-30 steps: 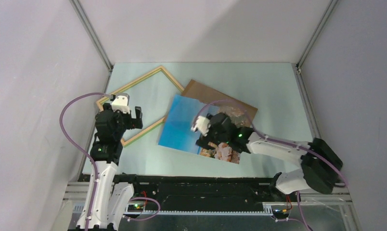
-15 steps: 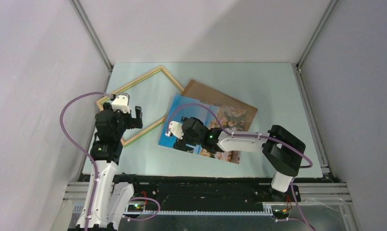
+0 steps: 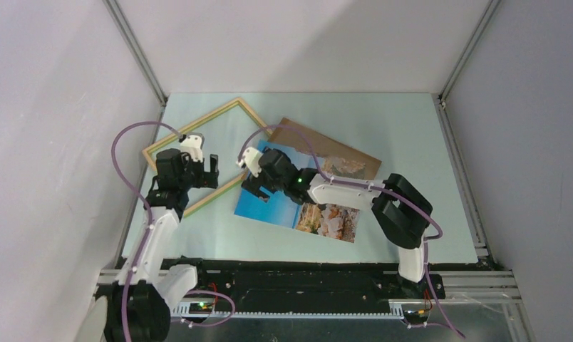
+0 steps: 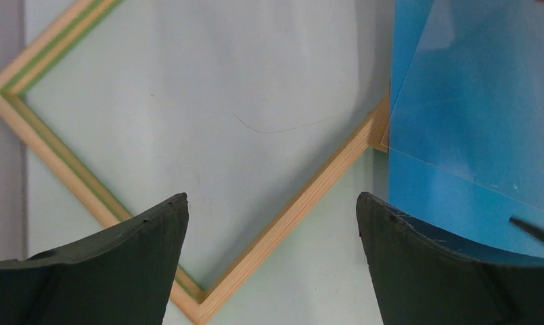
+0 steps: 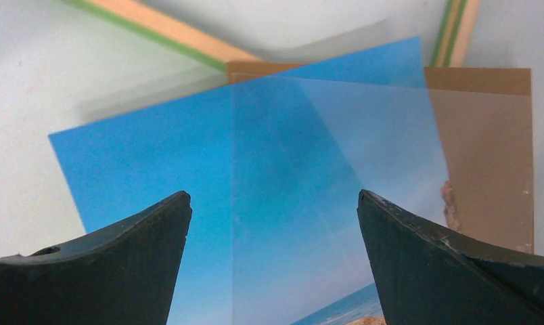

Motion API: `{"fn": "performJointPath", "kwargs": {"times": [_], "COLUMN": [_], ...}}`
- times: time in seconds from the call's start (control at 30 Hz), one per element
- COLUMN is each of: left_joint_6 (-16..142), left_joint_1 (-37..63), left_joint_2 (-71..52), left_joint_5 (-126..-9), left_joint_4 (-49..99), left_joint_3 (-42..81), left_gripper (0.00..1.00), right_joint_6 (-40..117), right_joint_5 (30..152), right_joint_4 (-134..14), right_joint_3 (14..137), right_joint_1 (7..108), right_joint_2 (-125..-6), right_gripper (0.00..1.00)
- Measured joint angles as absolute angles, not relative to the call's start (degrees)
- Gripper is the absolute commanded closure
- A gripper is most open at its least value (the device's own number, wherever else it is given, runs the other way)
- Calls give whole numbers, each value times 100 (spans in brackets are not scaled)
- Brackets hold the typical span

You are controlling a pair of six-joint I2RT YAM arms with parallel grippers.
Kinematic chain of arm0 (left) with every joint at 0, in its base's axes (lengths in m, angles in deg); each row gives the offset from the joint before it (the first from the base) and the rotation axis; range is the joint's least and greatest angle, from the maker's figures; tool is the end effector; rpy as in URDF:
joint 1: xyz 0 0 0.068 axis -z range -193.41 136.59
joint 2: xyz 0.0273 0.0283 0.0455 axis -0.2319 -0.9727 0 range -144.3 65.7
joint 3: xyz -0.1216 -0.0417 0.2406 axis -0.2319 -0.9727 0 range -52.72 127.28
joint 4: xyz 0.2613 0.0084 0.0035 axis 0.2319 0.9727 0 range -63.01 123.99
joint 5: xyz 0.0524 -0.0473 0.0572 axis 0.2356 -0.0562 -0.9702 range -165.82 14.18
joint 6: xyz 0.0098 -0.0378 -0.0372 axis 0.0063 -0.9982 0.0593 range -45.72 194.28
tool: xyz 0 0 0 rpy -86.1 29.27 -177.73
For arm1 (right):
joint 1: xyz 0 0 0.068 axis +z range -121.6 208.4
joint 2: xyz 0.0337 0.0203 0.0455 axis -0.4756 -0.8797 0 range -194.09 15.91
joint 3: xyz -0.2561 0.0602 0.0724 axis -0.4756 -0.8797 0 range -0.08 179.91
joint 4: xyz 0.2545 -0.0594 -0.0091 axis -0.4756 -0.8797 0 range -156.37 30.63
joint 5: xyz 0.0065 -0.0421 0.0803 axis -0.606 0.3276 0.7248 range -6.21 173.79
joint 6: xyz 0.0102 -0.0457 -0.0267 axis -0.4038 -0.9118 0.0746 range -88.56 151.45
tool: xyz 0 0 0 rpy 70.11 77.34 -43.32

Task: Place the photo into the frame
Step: Adjust the photo frame at the center of the board.

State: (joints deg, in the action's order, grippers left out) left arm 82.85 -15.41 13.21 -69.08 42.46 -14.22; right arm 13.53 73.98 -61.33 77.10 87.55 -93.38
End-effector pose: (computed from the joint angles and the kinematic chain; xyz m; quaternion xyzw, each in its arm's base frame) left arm 0.2067 0.0031 0.2682 0.0790 0.8590 -0.0042 0.5058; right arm 0.2294 0.3720 0.2222 -0.5169 0.7133 0.0939 0.4639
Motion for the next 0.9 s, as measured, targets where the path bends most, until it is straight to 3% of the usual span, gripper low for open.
{"fn": "performJointPath", "kwargs": {"times": [0.27,0.5,0.9], "left_joint_6": [8469,8904,9295], "left_joint_1": [-1486,-795,-258], "left_joint_2": [-111,-895,-1866], "left_joint_5": [-6718,-6960,-7666], "left_joint_4": [4062,3944,3907], "left_joint_3": [-1166,-1048,-677], "left_gripper": [2,2,14], "right_joint_6": [2219,2392,2389], "right_joint_5": [7897,8185,8600], "right_joint_4": [-6699,-7125,-7195], "right_joint_3": [8287,8097,7675], "right_joint_1": [7896,7636,7212], "right_joint_2": [-9356,-9131,-8532], "right_gripper": [4,4,4]}}
